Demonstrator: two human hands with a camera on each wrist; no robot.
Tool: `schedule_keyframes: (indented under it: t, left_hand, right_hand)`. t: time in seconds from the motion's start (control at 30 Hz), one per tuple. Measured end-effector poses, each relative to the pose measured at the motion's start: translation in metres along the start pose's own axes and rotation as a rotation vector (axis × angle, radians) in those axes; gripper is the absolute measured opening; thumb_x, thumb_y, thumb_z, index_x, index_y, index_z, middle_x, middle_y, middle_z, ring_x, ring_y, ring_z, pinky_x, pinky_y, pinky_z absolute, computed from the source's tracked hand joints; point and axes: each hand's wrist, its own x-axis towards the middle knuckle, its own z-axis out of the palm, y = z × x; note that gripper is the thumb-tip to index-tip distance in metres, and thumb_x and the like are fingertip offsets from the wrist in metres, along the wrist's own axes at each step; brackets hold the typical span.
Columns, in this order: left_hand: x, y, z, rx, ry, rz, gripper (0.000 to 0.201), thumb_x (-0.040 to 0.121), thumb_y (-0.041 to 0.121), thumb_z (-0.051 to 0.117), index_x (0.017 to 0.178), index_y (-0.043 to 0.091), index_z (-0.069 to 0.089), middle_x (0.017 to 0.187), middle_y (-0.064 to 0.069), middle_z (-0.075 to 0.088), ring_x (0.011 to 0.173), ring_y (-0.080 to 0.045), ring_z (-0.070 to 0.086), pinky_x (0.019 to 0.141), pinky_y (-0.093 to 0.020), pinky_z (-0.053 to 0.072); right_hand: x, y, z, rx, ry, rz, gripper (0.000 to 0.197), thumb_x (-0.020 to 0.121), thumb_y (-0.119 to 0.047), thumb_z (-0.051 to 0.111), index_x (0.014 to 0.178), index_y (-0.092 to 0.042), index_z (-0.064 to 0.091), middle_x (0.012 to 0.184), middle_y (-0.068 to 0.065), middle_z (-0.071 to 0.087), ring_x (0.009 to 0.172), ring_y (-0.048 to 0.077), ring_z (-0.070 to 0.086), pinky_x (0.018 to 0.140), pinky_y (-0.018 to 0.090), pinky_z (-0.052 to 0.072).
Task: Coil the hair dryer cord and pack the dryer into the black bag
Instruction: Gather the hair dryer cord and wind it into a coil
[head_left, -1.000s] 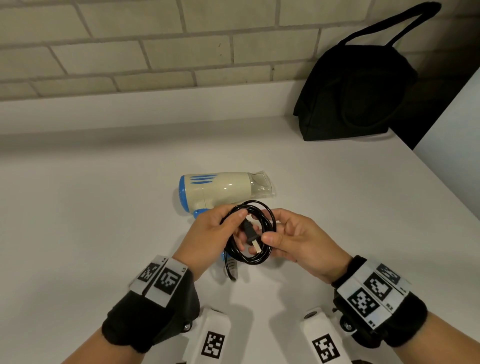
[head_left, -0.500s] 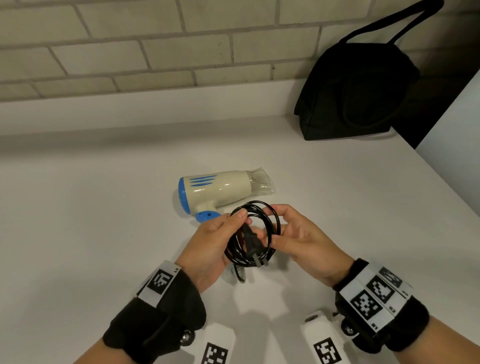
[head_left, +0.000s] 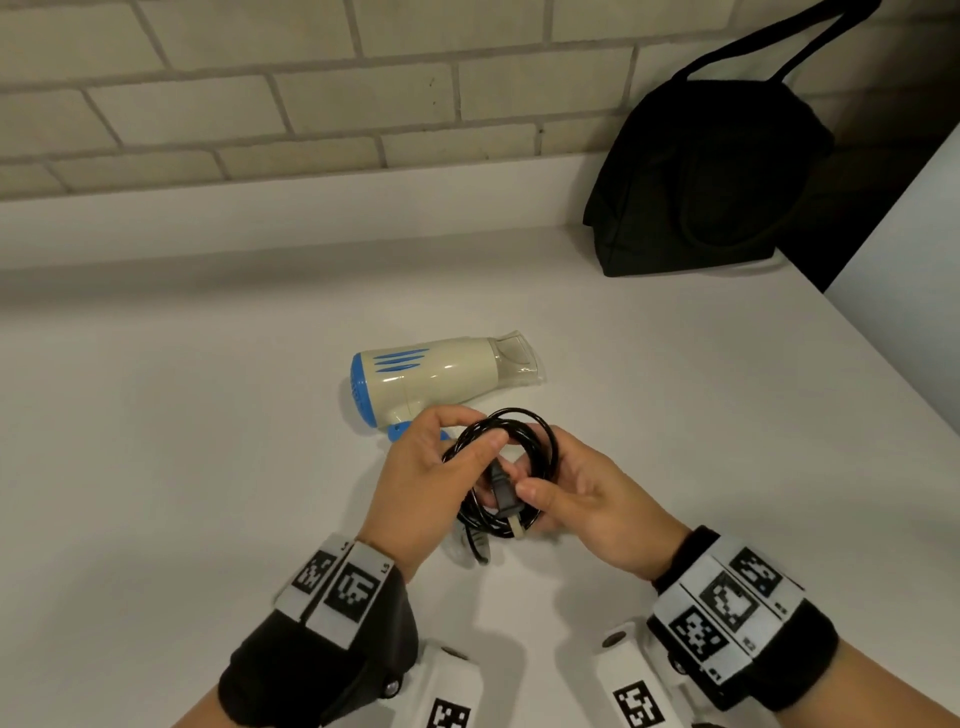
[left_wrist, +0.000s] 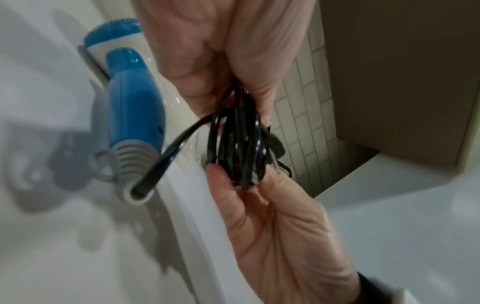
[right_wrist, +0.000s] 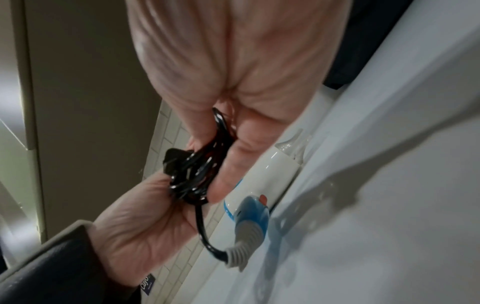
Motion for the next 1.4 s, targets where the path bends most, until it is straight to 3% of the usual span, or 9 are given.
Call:
schedule_keyframes:
  t: [0.17, 0.37, 0.5, 0.6, 0.87, 1.03, 1.17, 1.3, 1.4]
  left_hand:
    - [0.001, -0.003, 0.004, 0.044, 0.116, 0.117, 0.021, 0.080, 0.017, 0.064, 0.081, 0.032, 0.048, 0.055, 0.001, 0.065, 0.044, -0.006, 0.057, 0.044, -0.013, 0.046]
    - [-0.001, -0.004, 0.008, 0.251, 0.095, 0.248, 0.026, 0.084, 0.018, 0.058, 0.081, 0.036, 0.040, 0.059, 0.003, 0.061, 0.054, -0.020, 0.058, 0.046, -0.018, 0.044]
    - [0.002, -0.007, 0.000, 0.217, -0.106, 0.061, 0.023, 0.082, 0.020, 0.061, 0.090, 0.032, 0.044, 0.071, 0.000, 0.064, 0.057, -0.009, 0.061, 0.053, -0.019, 0.050]
    - [0.003, -0.008, -0.011, 0.147, -0.251, -0.108, 0.040, 0.071, 0.015, 0.073, 0.102, 0.021, 0.048, 0.088, -0.003, 0.068, 0.071, -0.005, 0.066, 0.061, -0.015, 0.052]
    - [0.008, -0.008, -0.023, -0.164, -0.155, -0.258, 0.063, 0.052, 0.024, 0.077, 0.109, 0.013, 0.053, 0.093, -0.012, 0.065, 0.082, -0.024, 0.064, 0.081, -0.038, 0.050]
    - [0.007, -0.003, -0.024, -0.284, -0.349, -0.332, 0.027, 0.068, 0.028, 0.063, 0.084, 0.006, 0.063, 0.077, -0.012, 0.060, 0.047, -0.007, 0.054, 0.052, -0.020, 0.051]
    - [0.007, 0.000, -0.017, -0.100, -0.356, -0.240, 0.039, 0.066, 0.045, 0.057, 0.078, 0.009, 0.063, 0.061, -0.004, 0.058, 0.041, -0.004, 0.046, 0.052, -0.016, 0.042]
    - [0.010, 0.002, -0.006, -0.001, -0.262, -0.183, 0.039, 0.077, 0.047, 0.052, 0.077, 0.010, 0.064, 0.052, 0.000, 0.056, 0.038, -0.002, 0.043, 0.048, -0.011, 0.038]
    - [0.013, 0.006, -0.004, 0.061, -0.186, -0.118, 0.030, 0.087, 0.038, 0.049, 0.071, 0.016, 0.061, 0.043, 0.010, 0.054, 0.036, -0.001, 0.041, 0.044, -0.010, 0.035]
  right_hand:
    - [0.008, 0.006, 0.004, -0.139, 0.092, -0.015, 0.025, 0.089, -0.002, 0.046, 0.102, -0.022, 0.048, 0.078, -0.001, 0.051, 0.071, -0.005, 0.056, 0.071, 0.015, 0.048]
    - [0.013, 0.012, 0.006, -0.183, 0.096, 0.067, 0.037, 0.069, -0.003, 0.042, 0.103, -0.017, 0.042, 0.075, -0.005, 0.043, 0.062, -0.005, 0.046, 0.060, 0.011, 0.041]
    - [0.009, 0.016, 0.006, -0.203, 0.131, 0.055, 0.031, 0.070, 0.002, 0.046, 0.101, -0.002, 0.043, 0.076, -0.001, 0.046, 0.064, 0.000, 0.049, 0.062, 0.016, 0.045]
    - [0.006, 0.014, 0.008, -0.247, 0.185, 0.031, 0.033, 0.074, 0.010, 0.049, 0.094, -0.016, 0.048, 0.077, -0.001, 0.050, 0.066, 0.005, 0.050, 0.060, 0.021, 0.046]
    - [0.006, 0.005, 0.015, -0.166, 0.088, 0.042, 0.032, 0.074, -0.005, 0.055, 0.098, -0.023, 0.046, 0.084, 0.004, 0.054, 0.077, 0.015, 0.052, 0.069, 0.032, 0.048]
    - [0.002, 0.006, 0.017, -0.121, 0.130, 0.011, 0.063, 0.072, -0.004, 0.062, 0.115, -0.042, 0.036, 0.096, 0.027, 0.055, 0.082, 0.026, 0.056, 0.081, 0.046, 0.051]
    - [-0.001, -0.003, 0.015, -0.518, 0.135, -0.209, 0.062, 0.076, -0.020, 0.067, 0.112, -0.059, 0.034, 0.098, -0.019, 0.052, 0.090, 0.002, 0.058, 0.082, 0.014, 0.046]
    - [-0.003, -0.010, 0.009, -0.903, 0.185, -0.381, 0.031, 0.077, -0.039, 0.054, 0.107, -0.042, 0.049, 0.116, -0.011, 0.037, 0.096, 0.005, 0.048, 0.083, 0.016, 0.043]
    - [-0.002, -0.021, 0.009, -1.178, 0.280, -0.446, 0.025, 0.077, -0.041, 0.052, 0.101, -0.034, 0.052, 0.092, -0.002, 0.050, 0.080, 0.009, 0.040, 0.067, 0.022, 0.039]
